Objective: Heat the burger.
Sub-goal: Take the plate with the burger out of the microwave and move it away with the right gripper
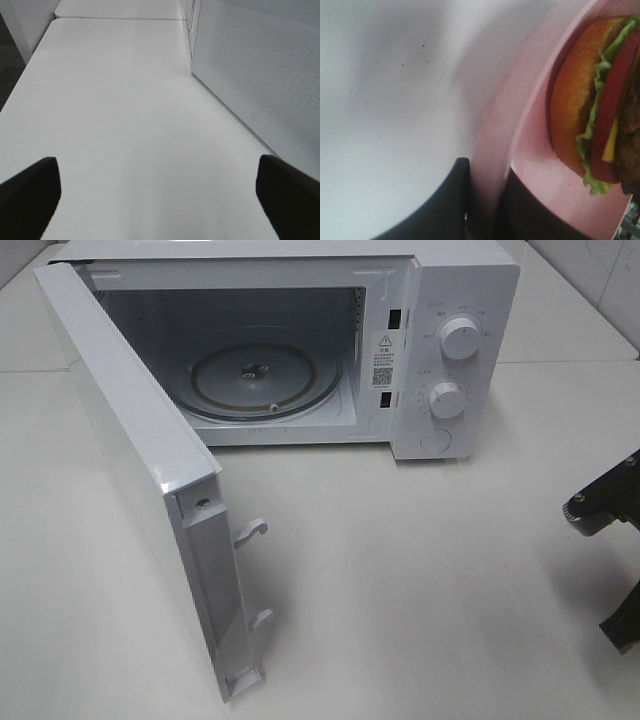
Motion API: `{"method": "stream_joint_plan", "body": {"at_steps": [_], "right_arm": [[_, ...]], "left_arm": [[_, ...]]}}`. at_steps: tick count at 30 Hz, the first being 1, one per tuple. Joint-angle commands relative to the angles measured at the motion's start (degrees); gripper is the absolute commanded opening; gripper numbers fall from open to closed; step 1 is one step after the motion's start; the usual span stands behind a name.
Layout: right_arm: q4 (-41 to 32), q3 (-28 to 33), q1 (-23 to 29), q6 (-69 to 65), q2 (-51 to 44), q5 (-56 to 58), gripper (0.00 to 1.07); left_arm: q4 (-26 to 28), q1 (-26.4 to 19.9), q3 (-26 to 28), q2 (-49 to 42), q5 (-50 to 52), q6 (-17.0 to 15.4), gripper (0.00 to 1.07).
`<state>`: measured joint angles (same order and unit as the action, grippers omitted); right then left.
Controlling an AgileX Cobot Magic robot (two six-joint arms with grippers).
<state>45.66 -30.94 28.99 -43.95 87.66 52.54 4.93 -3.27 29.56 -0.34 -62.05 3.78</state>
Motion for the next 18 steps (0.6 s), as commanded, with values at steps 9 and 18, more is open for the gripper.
{"method": "stream_joint_plan", "body": {"at_steps": [9, 18], "right_arm": [[4.5, -1.8, -5.8, -7.0, 8.4, -4.6, 0.05], [5.7, -3.7, -5.8, -9.9, 13.4, -8.2, 0.11]], "left_arm": [[0.1, -0.2, -0.1, -0.1, 0.8, -0.2, 0.98], [0.1, -0.2, -0.1, -0.1, 0.8, -0.2, 0.98]]}}
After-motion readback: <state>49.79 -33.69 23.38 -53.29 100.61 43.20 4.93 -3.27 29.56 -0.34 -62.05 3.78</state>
